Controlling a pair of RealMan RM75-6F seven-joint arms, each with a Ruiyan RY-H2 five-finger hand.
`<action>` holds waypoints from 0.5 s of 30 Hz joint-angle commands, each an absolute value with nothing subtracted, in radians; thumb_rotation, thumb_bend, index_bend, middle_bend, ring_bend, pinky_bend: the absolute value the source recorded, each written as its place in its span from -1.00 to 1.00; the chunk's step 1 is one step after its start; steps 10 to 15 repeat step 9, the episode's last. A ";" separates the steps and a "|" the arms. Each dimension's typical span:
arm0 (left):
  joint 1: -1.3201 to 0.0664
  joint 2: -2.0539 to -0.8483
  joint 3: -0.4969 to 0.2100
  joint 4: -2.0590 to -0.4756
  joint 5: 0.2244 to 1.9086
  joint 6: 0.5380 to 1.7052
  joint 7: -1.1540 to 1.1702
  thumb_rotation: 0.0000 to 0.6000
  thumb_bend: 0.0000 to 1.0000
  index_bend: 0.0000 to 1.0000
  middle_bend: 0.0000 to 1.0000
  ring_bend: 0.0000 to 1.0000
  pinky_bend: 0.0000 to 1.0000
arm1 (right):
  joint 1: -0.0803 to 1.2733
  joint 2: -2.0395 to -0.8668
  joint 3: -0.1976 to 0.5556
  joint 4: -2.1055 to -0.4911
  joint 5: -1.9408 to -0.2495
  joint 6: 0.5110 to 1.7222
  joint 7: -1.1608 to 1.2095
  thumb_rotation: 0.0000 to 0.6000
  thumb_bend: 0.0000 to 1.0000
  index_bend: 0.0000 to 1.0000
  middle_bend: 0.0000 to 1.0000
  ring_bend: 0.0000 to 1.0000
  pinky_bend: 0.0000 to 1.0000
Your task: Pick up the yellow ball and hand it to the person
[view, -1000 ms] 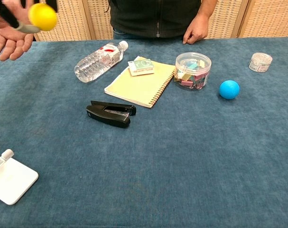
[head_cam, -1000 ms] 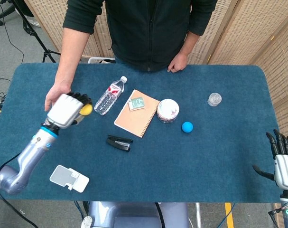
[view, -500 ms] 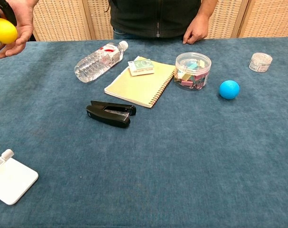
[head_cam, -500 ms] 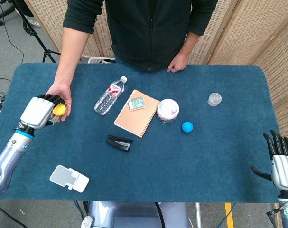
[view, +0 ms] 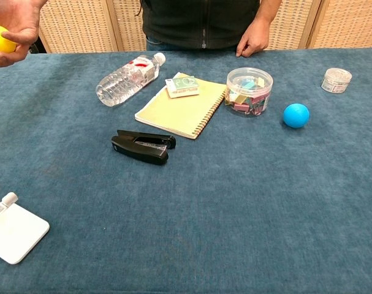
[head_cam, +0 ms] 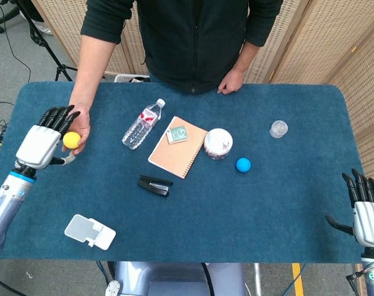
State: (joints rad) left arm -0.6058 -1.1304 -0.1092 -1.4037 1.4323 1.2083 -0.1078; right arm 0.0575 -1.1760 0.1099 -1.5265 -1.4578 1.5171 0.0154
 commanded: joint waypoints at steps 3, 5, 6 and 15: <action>-0.537 -1.079 -0.111 -1.471 1.441 1.285 -0.160 1.00 -1.00 -1.00 -1.00 -1.00 -1.00 | 0.056 -1.172 0.107 -1.532 -1.466 1.522 0.021 1.00 -1.00 -0.96 -1.00 -1.00 -1.00; -0.505 -1.073 -0.100 -1.494 1.433 1.303 -0.169 1.00 -1.00 -1.00 -1.00 -1.00 -1.00 | 0.055 -1.171 0.106 -1.533 -1.469 1.525 0.022 1.00 -1.00 -0.96 -1.00 -1.00 -1.00; -0.475 -1.071 -0.086 -1.513 1.415 1.312 -0.175 1.00 -1.00 -1.00 -1.00 -1.00 -1.00 | 0.054 -1.170 0.106 -1.534 -1.471 1.528 0.022 1.00 -1.00 -0.96 -1.00 -1.00 -1.00; -0.401 -1.077 -0.052 -1.553 1.368 1.333 -0.164 1.00 -1.00 -1.00 -1.00 -1.00 -1.00 | 0.053 -1.170 0.106 -1.533 -1.474 1.532 0.023 1.00 -1.00 -0.96 -1.00 -1.00 -1.00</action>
